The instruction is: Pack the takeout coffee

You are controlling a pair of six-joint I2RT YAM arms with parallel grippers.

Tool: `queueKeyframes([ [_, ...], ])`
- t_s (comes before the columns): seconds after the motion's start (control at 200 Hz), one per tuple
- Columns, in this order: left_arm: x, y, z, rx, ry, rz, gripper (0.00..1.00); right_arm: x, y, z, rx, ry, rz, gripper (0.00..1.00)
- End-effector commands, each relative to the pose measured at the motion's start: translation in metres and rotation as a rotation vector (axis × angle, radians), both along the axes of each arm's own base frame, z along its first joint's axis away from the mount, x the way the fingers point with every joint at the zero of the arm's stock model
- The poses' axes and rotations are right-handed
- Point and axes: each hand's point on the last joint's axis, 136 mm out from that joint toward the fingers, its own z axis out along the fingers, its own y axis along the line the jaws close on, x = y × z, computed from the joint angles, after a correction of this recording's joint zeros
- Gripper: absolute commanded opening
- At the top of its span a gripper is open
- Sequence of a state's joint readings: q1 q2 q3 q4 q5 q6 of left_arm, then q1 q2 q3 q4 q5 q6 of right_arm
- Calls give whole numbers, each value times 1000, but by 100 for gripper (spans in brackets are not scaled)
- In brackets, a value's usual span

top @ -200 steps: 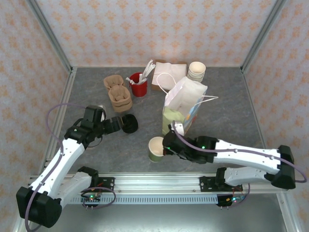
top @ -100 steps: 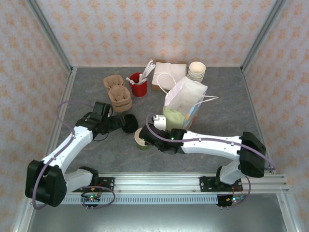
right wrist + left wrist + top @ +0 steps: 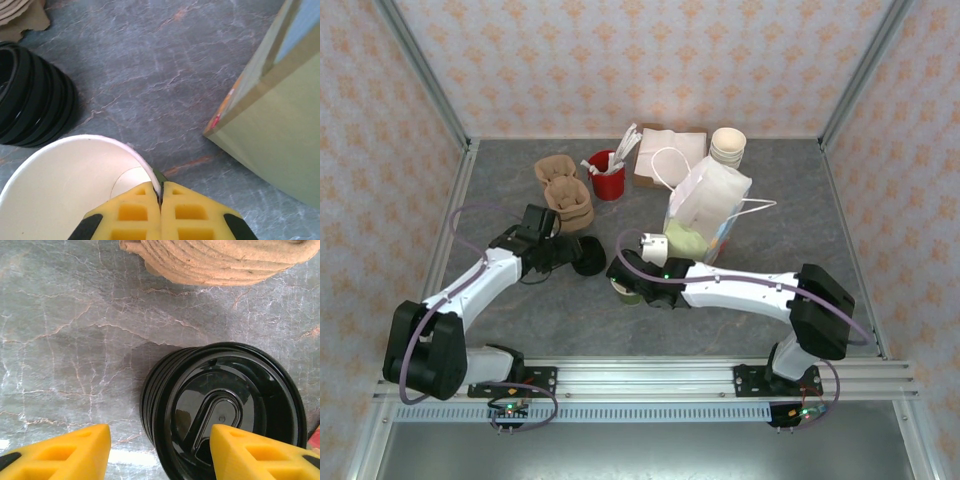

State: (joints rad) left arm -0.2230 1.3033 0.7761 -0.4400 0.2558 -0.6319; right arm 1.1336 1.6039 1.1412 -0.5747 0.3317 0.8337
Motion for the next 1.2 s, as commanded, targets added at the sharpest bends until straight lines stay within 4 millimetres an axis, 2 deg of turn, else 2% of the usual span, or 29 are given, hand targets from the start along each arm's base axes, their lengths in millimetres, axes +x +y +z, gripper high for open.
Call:
queueKeyframes([
  [0.0,13,-7,9,-21,-39,-6,52,8,-16,6,-67,-34,-28,0],
  [0.16,15,-10,5,-31,-27,-13,46,9,-28,4,-91,-26,-44,0],
  [0.395,16,-11,2,-38,-19,-11,42,10,-40,3,-93,-20,-64,0],
  [0.586,15,-12,0,-41,-14,-8,38,7,-25,-4,-51,23,-36,0],
  [0.796,13,-12,-2,-43,-6,-11,32,6,-12,-10,-15,56,-27,8],
  [0.871,12,-12,-3,-42,-3,-13,29,6,-9,-10,-2,57,-24,14],
  [0.946,12,-13,-5,-42,1,-16,27,7,-8,-6,-2,54,-23,23],
  [1.196,11,-13,-3,-37,0,-20,24,9,-8,17,22,24,-15,37],
])
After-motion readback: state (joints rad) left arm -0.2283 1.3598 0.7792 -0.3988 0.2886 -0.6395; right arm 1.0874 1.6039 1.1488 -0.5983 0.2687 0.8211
